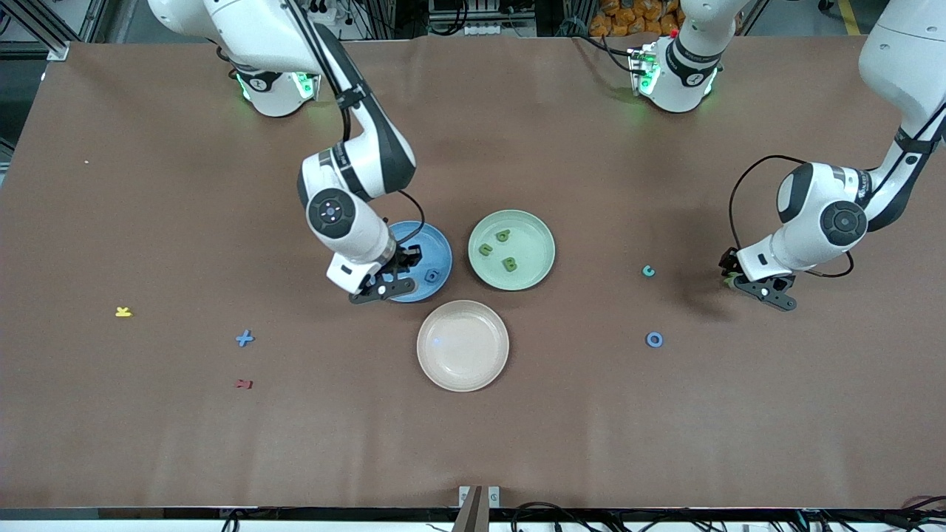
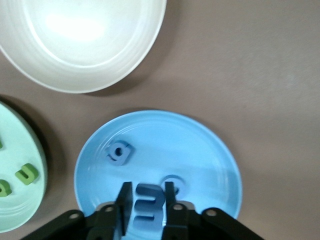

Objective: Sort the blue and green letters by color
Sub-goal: 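Place the green N on the green plate while the right gripper reaches x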

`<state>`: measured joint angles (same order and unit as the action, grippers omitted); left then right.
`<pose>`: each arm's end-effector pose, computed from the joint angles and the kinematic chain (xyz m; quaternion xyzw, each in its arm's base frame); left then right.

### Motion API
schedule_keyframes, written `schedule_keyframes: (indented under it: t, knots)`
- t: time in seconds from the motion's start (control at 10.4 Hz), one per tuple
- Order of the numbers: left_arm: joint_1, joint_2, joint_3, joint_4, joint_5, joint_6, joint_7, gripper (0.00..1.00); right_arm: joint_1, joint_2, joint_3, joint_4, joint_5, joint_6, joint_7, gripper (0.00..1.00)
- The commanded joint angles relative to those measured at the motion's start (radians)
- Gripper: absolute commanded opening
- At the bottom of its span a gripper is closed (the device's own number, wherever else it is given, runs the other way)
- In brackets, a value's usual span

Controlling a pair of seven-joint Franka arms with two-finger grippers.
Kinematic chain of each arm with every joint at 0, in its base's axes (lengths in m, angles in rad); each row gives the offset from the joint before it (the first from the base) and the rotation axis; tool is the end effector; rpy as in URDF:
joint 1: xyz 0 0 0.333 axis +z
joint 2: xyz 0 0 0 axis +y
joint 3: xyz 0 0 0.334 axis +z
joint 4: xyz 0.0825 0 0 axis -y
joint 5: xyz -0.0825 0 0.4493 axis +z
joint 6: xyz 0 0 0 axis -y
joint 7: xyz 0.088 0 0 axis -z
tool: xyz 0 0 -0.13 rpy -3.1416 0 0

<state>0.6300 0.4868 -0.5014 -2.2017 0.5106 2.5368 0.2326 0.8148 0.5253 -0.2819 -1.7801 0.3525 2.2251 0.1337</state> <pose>0.5795 0.0546 0.1156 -0.9690 0.2448 0.0277 0.0176 0.5967 0.3830 0.2173 -0.9921 -0.1039 0.0447 0.0545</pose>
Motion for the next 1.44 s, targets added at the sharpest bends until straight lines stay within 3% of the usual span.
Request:
schedule_keyframes:
  t: [0.0, 0.19, 0.29, 0.48, 0.58, 0.86, 0.96, 1.34]
  knots:
    - [0.008, 0.012, -0.011, 0.002, 0.023, 0.014, -0.026, 0.53, 0.044, -0.008, -0.013, -0.018, 0.0, 0.011, 0.161, 1.0]
    - [0.007, 0.01, -0.012, 0.002, 0.023, 0.013, -0.029, 0.07, 0.037, -0.011, -0.014, -0.016, -0.001, 0.005, 0.178, 1.0]
    - [0.007, 0.01, -0.014, 0.003, 0.023, 0.013, -0.044, 0.0, -0.004, -0.019, -0.014, -0.016, -0.001, -0.001, 0.173, 1.0]
    - [-0.013, -0.013, -0.041, 0.013, 0.023, 0.008, -0.09, 0.0, -0.115, -0.022, -0.011, -0.016, 0.0, -0.002, 0.158, 1.0]
    - [-0.015, -0.039, -0.089, 0.023, 0.022, -0.024, -0.146, 0.0, -0.167, -0.022, -0.01, -0.016, -0.001, -0.001, 0.083, 1.0]
    - [-0.03, -0.033, -0.32, 0.162, 0.002, -0.255, -0.414, 0.0, -0.329, -0.021, -0.011, -0.015, -0.013, 0.004, -0.17, 1.0]
    - [-0.083, -0.031, -0.35, 0.198, 0.0, -0.3, -0.503, 0.0, -0.388, -0.011, -0.01, 0.002, -0.048, 0.005, -0.294, 1.0]
    - [-0.359, 0.012, -0.348, 0.255, -0.041, -0.308, -0.829, 0.0, -0.532, 0.051, -0.008, 0.022, -0.047, 0.065, -0.746, 1.0]
